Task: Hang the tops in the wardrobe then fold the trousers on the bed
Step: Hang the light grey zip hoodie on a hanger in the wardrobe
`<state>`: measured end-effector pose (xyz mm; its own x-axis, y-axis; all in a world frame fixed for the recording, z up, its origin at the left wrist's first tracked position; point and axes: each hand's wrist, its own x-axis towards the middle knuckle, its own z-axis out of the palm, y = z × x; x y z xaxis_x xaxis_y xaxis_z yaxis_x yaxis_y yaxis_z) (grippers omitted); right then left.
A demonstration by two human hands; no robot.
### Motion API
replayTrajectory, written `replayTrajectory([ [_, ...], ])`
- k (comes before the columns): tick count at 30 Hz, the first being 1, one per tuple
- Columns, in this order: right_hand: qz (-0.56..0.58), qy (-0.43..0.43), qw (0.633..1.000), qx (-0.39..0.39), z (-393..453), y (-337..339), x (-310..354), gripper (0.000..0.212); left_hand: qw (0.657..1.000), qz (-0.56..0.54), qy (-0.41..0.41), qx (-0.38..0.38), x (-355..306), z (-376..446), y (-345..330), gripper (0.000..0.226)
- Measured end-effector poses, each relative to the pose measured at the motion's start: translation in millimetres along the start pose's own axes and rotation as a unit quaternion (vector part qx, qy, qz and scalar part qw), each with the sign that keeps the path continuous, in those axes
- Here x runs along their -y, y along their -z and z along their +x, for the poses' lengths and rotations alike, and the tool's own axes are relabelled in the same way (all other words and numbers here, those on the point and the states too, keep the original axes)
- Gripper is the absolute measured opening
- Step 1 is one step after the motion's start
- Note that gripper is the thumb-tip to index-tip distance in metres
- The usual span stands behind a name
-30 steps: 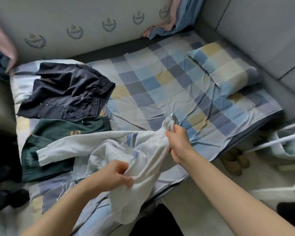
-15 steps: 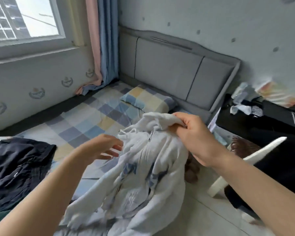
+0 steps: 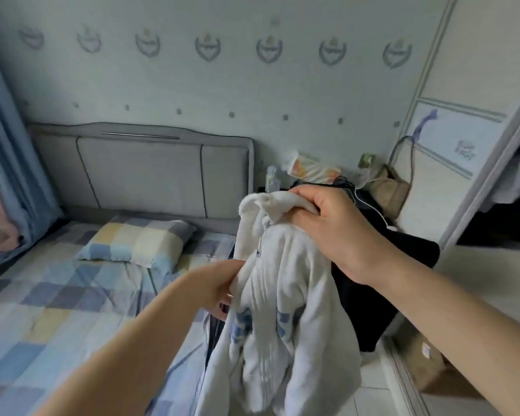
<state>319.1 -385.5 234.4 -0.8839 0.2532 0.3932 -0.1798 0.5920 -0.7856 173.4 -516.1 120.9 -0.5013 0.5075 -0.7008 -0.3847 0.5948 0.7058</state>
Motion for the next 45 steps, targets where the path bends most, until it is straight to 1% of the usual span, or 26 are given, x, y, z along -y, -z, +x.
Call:
replayTrajectory([
  [2, -0.021, -0.026, 0.999, -0.04, 0, 47, -28, 0.014, 0.999, 0.016, -0.038, -0.013, -29, 4, -31, 0.018],
  [6, -0.106, -0.09, 0.984, -0.115, -20, 156, -82, 0.014, 0.99, 0.027, -0.137, -0.032, -111, 8, -80, 0.02],
  [9, -0.186, -0.118, 0.96, -0.171, -43, 221, -108, 0.015, 0.98, 0.073, -0.185, -0.001, -173, 1, -138, 0.011],
  [11, -0.231, -0.134, 0.94, -0.213, -57, 260, -123, 0.018, 0.976, 0.089, -0.195, 0.031, -209, -1, -186, 0.014],
  [15, -0.263, -0.136, 0.916, -0.27, -74, 309, -140, 0.014, 0.974, 0.094, -0.179, 0.107, -255, 5, -246, 0.017],
  [17, -0.266, -0.137, 0.906, -0.299, -83, 331, -144, 0.012, 0.965, 0.157, -0.158, 0.141, -265, 14, -274, 0.011],
  [19, -0.272, -0.136, 0.894, -0.328, -90, 352, -150, 0.013, 0.936, 0.293, -0.144, 0.133, -267, 29, -304, 0.009],
  [20, -0.274, -0.134, 0.89, -0.339, -92, 357, -152, 0.015, 0.911, 0.371, -0.134, 0.122, -264, 38, -313, 0.01],
  [22, -0.279, -0.127, 0.88, -0.363, -95, 369, -157, 0.022, 0.853, 0.502, -0.075, 0.124, -260, 57, -333, 0.017],
  [23, -0.285, -0.121, 0.877, -0.368, -95, 371, -159, 0.028, 0.826, 0.546, -0.036, 0.133, -257, 65, -340, 0.022],
  [25, -0.301, -0.109, 0.871, -0.374, -94, 374, -164, 0.03, 0.766, 0.628, 0.017, 0.137, -256, 79, -357, 0.02],
  [27, -0.309, -0.104, 0.866, -0.38, -92, 379, -169, 0.017, 0.707, 0.699, 0.016, 0.105, -264, 84, -371, 0.014],
  [28, -0.315, -0.105, 0.86, -0.387, -92, 382, -171, 0.011, 0.688, 0.721, 0.0, 0.089, -271, 83, -376, 0.016],
  [29, -0.325, -0.112, 0.852, -0.394, -91, 386, -175, 0.009, 0.68, 0.729, -0.031, 0.072, -281, 82, -379, 0.02],
  [30, -0.336, -0.121, 0.845, -0.399, -91, 390, -179, 0.008, 0.688, 0.72, -0.074, 0.054, -294, 85, -378, 0.023],
  [31, -0.343, -0.131, 0.838, -0.403, -92, 394, -182, 0.007, 0.721, 0.681, -0.124, 0.035, -307, 91, -377, 0.024],
  [33, -0.35, -0.158, 0.824, -0.417, -94, 399, -192, 0.007, 0.829, 0.516, -0.216, 0.016, -339, 109, -375, 0.025],
  [34, -0.347, -0.178, 0.818, -0.422, -96, 400, -196, 0.009, 0.881, 0.403, -0.244, 0.037, -354, 116, -377, 0.024],
  [35, -0.34, -0.202, 0.813, -0.427, -98, 399, -202, 0.01, 0.919, 0.291, -0.254, 0.072, -366, 120, -382, 0.021],
  [36, -0.332, -0.228, 0.806, -0.433, -98, 398, -209, 0.009, 0.937, 0.205, -0.262, 0.108, -380, 122, -389, 0.016],
  [38, -0.328, -0.287, 0.793, -0.426, -100, 392, -221, 0.005, 0.94, 0.109, -0.284, 0.157, -399, 119, -403, 0.003],
  [39, -0.324, -0.328, 0.786, -0.412, -97, 392, -227, 0.009, 0.934, 0.086, -0.294, 0.185, -411, 117, -412, 0.005],
  [41, -0.251, -0.444, 0.794, -0.33, -92, 390, -224, 0.026, 0.921, 0.055, -0.3, 0.241, -428, 113, -422, 0.004],
  [43, -0.168, -0.571, 0.775, -0.21, -75, 396, -207, 0.038, 0.903, 0.056, -0.305, 0.298, -450, 108, -430, 0.003],
  [44, -0.18, -0.606, 0.758, -0.159, -66, 404, -200, 0.037, 0.893, 0.06, -0.311, 0.32, -461, 104, -433, 0.005],
  [45, -0.227, -0.612, 0.745, -0.138, -56, 412, -196, 0.039, 0.885, 0.061, -0.32, 0.332, -469, 101, -435, 0.006],
])
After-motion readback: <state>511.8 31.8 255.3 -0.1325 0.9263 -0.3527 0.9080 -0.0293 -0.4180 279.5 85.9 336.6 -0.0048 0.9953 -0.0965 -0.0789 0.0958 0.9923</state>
